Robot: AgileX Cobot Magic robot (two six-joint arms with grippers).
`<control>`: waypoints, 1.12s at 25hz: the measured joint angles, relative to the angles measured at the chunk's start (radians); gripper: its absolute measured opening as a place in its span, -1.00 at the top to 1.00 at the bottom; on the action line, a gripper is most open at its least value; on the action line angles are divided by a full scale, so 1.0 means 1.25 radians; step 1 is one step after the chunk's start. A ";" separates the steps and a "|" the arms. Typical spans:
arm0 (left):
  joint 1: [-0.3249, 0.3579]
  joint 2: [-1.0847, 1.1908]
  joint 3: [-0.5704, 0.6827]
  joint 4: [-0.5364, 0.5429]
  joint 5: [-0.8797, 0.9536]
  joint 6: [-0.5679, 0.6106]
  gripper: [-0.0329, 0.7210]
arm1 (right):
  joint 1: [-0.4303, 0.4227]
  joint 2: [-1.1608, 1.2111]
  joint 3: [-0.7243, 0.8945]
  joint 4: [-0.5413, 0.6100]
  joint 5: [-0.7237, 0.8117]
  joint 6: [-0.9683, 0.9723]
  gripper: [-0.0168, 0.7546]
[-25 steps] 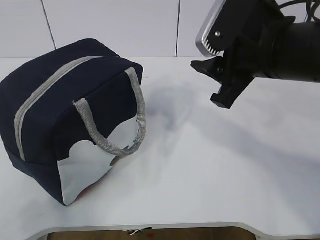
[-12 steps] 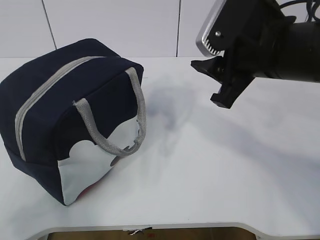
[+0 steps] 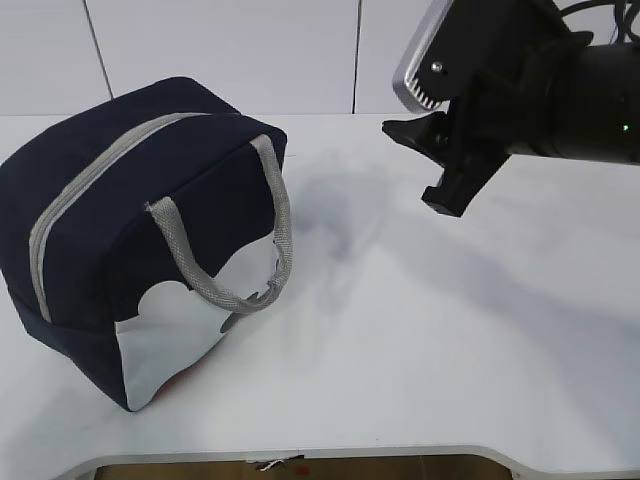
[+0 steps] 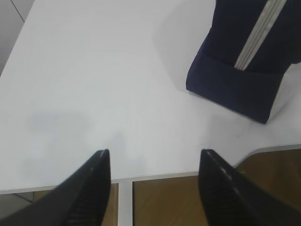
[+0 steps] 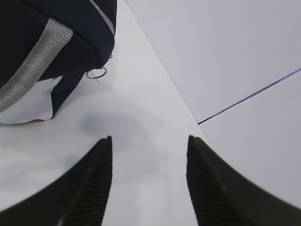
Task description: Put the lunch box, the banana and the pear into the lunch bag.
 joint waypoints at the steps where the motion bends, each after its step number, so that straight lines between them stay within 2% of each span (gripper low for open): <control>1: 0.002 0.000 0.000 0.000 0.000 0.000 -0.26 | 0.000 0.000 0.000 0.000 0.000 0.000 -0.13; 18: 0.002 0.000 0.000 0.000 0.000 0.000 -0.26 | 0.000 0.000 0.000 -0.001 0.000 0.000 -0.13; 24: 0.002 0.000 0.000 0.000 0.000 0.000 -0.26 | 0.000 0.000 0.000 -0.001 -0.055 -0.003 -0.13; 28: 0.002 0.000 0.000 0.000 0.000 0.000 -0.26 | 0.000 0.000 0.000 0.071 -0.061 -0.041 -0.13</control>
